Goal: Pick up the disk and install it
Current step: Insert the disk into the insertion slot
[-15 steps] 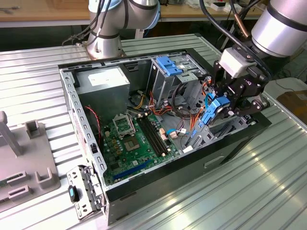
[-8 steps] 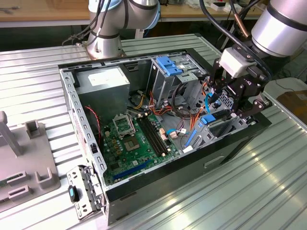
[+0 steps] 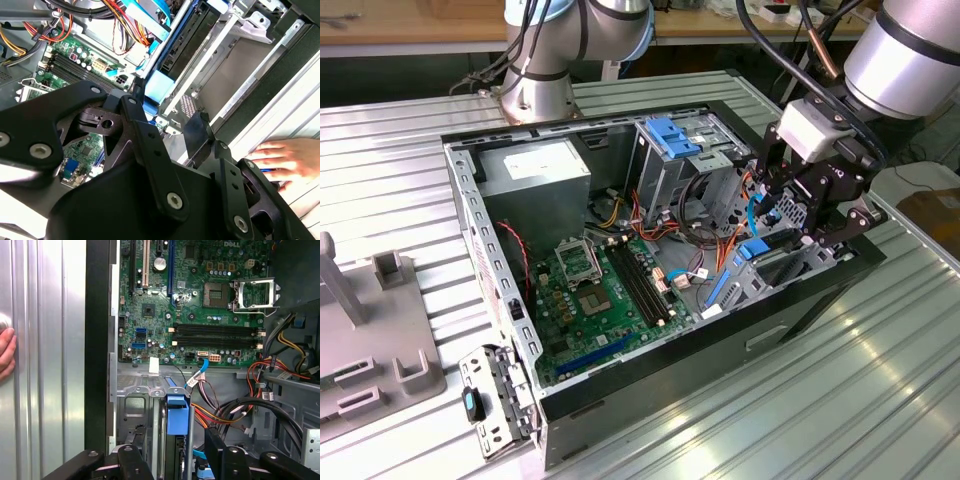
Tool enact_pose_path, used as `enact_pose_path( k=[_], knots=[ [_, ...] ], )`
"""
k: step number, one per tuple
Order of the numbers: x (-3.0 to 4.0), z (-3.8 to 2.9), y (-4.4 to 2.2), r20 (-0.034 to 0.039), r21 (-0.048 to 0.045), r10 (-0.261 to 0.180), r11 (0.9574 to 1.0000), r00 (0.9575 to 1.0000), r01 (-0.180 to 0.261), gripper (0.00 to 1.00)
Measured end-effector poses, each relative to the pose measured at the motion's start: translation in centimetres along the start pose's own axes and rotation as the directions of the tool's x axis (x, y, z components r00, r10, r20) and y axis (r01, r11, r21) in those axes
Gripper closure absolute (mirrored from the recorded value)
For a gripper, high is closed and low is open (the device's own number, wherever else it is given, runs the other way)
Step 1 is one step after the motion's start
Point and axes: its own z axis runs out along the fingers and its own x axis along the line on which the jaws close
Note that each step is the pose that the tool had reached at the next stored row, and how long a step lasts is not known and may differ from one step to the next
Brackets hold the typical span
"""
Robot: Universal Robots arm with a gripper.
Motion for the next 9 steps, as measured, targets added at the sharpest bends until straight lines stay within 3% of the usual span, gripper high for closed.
enact_pose_path(
  k=[9],
  knots=[
    [0.00, 0.00, -0.12, 0.0000, 0.0000, 0.000, 1.0000, 1.0000, 0.000, 0.42]
  ],
)
